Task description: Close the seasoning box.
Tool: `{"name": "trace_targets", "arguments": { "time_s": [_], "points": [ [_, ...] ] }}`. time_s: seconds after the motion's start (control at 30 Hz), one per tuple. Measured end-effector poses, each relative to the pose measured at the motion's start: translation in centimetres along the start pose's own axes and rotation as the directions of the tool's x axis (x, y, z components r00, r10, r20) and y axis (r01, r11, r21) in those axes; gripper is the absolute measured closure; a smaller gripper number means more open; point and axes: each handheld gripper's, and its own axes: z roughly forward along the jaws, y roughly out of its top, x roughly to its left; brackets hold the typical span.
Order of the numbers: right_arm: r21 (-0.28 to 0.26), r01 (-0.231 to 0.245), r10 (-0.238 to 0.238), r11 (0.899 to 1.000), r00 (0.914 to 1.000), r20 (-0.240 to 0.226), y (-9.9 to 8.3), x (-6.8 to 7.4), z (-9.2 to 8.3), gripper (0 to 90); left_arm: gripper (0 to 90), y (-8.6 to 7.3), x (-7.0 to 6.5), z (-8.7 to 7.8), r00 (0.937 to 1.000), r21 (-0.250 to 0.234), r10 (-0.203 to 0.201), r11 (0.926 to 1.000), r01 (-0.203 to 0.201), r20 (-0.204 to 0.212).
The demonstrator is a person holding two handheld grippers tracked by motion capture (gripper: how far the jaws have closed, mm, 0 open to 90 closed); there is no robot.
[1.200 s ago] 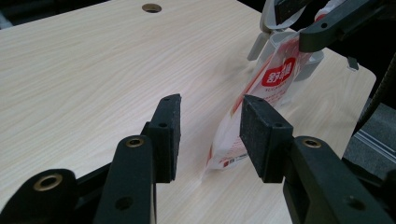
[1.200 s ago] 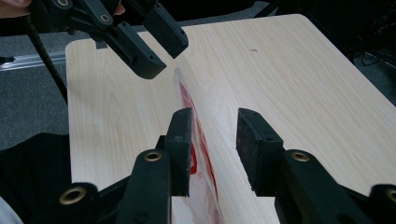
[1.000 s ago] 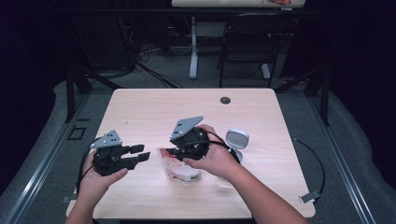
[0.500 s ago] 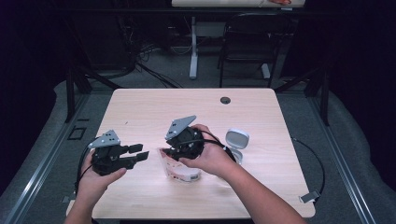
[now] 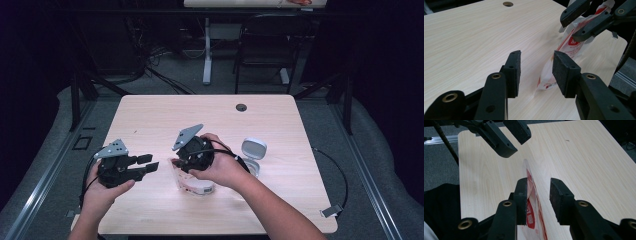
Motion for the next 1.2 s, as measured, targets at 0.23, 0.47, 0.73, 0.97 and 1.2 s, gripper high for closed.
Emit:
{"name": "trace_targets", "arguments": {
  "time_s": [0.23, 0.47, 0.73, 0.97, 1.2],
  "points": [
    [0.030, 0.006, -0.006, 1.000, 0.9999, -0.010, 0.1, 0.0, 0.3, 68.1, 58.6, -0.1, 0.1, 0.0, 1.0000, -0.001, -0.004, 1.0000, 0.004, -0.001],
    [0.066, 0.011, -0.010, 0.998, 0.9998, -0.020, 0.2, 0.0, 0.8, 68.1, 58.6, -0.1, 0.2, -0.1, 1.0000, 0.001, -0.002, 1.0000, 0.002, -0.003],
    [0.096, 0.023, -0.020, 0.995, 0.9992, -0.034, 0.1, 0.0, 1.2, 68.9, 58.6, -0.2, 0.4, -0.2, 1.0000, 0.001, -0.007, 1.0000, 0.007, -0.005],
    [0.117, 0.035, -0.030, 0.993, 0.9985, -0.046, 0.1, 0.1, 1.5, 71.2, 58.7, -0.2, 0.4, -0.2, 0.9999, 0.000, -0.012, 0.9999, 0.012, -0.005],
    [0.122, 0.034, -0.028, 0.992, 0.9982, -0.053, 0.0, 0.0, 1.5, 72.1, 58.6, -0.2, 0.4, -0.1, 1.0000, 0.005, -0.007, 1.0000, 0.007, -0.005]
  ]
}}
